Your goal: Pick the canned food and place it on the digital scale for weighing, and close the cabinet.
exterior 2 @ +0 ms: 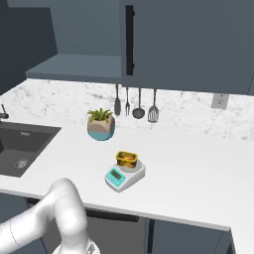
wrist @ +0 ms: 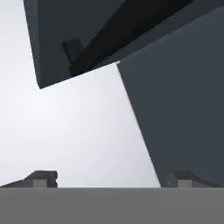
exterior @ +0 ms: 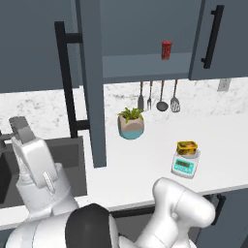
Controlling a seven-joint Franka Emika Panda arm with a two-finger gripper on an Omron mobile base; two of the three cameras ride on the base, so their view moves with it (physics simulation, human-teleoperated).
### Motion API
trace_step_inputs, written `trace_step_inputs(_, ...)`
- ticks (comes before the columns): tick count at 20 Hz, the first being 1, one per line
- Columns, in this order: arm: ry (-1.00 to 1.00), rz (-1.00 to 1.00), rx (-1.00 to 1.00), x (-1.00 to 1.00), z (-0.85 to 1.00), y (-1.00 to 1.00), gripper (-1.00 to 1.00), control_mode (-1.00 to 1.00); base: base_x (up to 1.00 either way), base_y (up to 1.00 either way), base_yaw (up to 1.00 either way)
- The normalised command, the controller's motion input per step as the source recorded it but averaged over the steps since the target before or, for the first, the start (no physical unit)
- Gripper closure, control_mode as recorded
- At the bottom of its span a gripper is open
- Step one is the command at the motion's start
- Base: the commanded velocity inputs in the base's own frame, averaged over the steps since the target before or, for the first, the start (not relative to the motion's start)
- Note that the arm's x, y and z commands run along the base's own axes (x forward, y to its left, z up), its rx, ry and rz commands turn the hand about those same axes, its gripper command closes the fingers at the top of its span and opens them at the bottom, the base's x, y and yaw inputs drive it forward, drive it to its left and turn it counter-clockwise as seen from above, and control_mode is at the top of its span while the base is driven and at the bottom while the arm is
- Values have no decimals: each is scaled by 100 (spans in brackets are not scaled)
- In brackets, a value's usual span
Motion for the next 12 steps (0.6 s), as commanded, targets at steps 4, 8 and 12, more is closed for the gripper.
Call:
trace_step_inputs(4, 0, -10, 16, 91, -61, 41, -100, -100, 0, 0, 0)
trace_step_inputs(8, 20, -34, 16, 41, -82, -57, -100, -100, 0, 0, 0)
trace_step_inputs(12, 24, -27, 23, 45, -59, -89, -100, -100, 0, 0, 0)
